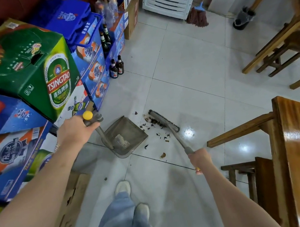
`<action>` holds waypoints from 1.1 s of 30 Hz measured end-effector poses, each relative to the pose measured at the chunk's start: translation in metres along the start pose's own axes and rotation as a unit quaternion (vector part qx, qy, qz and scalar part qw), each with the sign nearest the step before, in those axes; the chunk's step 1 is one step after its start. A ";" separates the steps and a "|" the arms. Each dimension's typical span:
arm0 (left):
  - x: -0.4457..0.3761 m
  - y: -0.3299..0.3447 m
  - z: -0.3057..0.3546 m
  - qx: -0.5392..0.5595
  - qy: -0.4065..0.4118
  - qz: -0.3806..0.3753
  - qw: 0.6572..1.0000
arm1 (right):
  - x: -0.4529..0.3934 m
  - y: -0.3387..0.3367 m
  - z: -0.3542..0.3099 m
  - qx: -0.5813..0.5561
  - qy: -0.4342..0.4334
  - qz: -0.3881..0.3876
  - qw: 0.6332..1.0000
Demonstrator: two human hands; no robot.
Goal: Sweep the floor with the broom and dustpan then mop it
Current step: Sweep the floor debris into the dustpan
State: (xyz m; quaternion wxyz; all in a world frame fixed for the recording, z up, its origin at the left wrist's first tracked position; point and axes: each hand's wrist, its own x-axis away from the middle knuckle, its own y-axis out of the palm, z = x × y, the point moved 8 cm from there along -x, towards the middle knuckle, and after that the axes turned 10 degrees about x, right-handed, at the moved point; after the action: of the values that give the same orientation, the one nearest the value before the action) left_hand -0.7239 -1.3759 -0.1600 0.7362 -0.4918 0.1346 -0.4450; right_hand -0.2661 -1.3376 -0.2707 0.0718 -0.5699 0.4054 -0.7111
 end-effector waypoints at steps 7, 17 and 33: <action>0.024 -0.001 -0.019 -0.011 -0.031 0.005 0.999 | 0.000 0.005 0.008 -0.028 0.008 0.007 1.000; 0.014 -0.001 -0.021 -0.023 -0.015 0.000 1.000 | 0.010 0.032 -0.003 -0.048 0.025 -0.037 0.998; 0.004 -0.023 -0.049 0.014 -0.011 -0.009 1.000 | 0.058 0.061 -0.029 -0.054 0.022 -0.029 0.998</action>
State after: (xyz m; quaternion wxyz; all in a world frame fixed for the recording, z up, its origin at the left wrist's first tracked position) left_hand -0.7644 -1.4111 -0.1631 0.7402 -0.4874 0.1161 -0.4484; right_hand -0.3334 -1.3964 -0.2679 0.0108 -0.5686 0.4279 -0.7025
